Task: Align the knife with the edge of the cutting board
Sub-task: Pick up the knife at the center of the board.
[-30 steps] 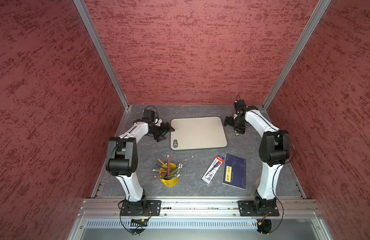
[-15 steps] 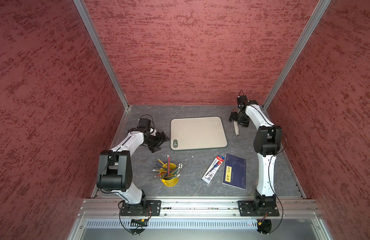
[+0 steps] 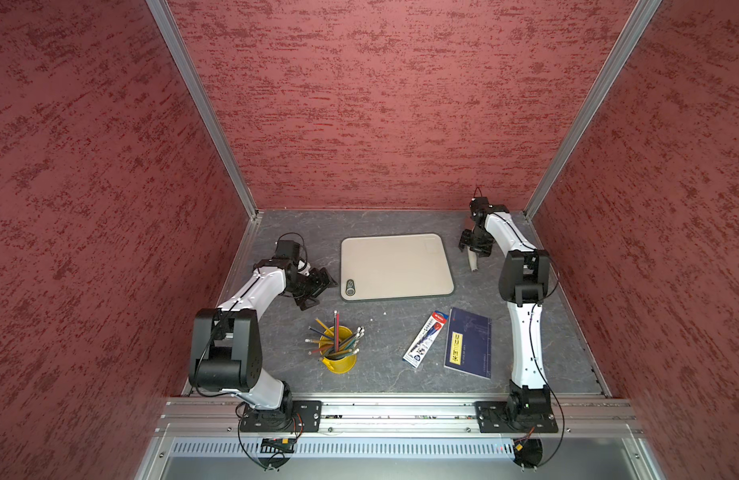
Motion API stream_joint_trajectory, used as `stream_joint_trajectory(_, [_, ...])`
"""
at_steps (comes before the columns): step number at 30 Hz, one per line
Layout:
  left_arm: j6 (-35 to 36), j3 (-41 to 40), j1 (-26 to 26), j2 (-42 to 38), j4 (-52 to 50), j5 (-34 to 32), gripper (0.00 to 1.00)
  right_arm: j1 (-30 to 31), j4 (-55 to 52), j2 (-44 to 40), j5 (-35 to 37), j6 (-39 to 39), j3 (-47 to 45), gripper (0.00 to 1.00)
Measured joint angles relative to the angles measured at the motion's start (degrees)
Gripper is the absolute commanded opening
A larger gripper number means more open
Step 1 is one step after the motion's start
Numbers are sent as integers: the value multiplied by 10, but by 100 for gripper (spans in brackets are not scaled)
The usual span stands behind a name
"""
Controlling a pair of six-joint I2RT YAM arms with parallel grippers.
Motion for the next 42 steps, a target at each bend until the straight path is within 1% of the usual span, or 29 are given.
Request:
stream_joint_trajectory(2, [0,0,0,0,-2,-3,86,0,0,4,0,-3,0,63])
stream_joint_trajectory(4, [0,0,0,0,-2,-4,86,0,0,4,0,-5,-1,58])
stream_joint_trajectory(6, [2,0,0,0,-3,-6,86,0,2,4,-2,-7,-3,48])
stream_joint_trajectory(9, [4,0,0,0,-6,-6,86,0,6,2,-8,-16,-9,30])
stream_joint_trajectory(11, [5,0,0,0,-6,-6,86,0,9,0,-12,-12,-12,15])
stream_joint_trajectory(14, [7,0,0,0,-7,-6,86,0,10,-1,-18,-18,-13,0])
stream_joint_trajectory(19, [12,0,0,0,-7,-6,86,0,12,-6,-26,-17,-16,0])
stream_joint_trajectory(22, [14,0,0,1,-7,-6,85,1,23,-26,-36,-14,-46,0])
stream_joint_trajectory(25, [17,0,0,7,-7,-6,86,8,37,-83,-49,-2,-117,0])
stream_joint_trajectory(29, [24,2,3,19,-5,-4,86,30,57,-202,-59,26,-231,0])
stream_joint_trajectory(31, [27,3,5,27,-4,-2,86,47,73,-269,-63,42,-289,0])
stream_joint_trajectory(34, [33,3,7,40,0,3,86,83,84,-340,-62,57,-356,0])
stream_joint_trajectory(40, [45,3,14,46,7,17,86,176,107,-420,-56,91,-491,0])
stream_joint_trajectory(42, [50,3,16,46,10,25,86,212,103,-438,-52,100,-521,0])
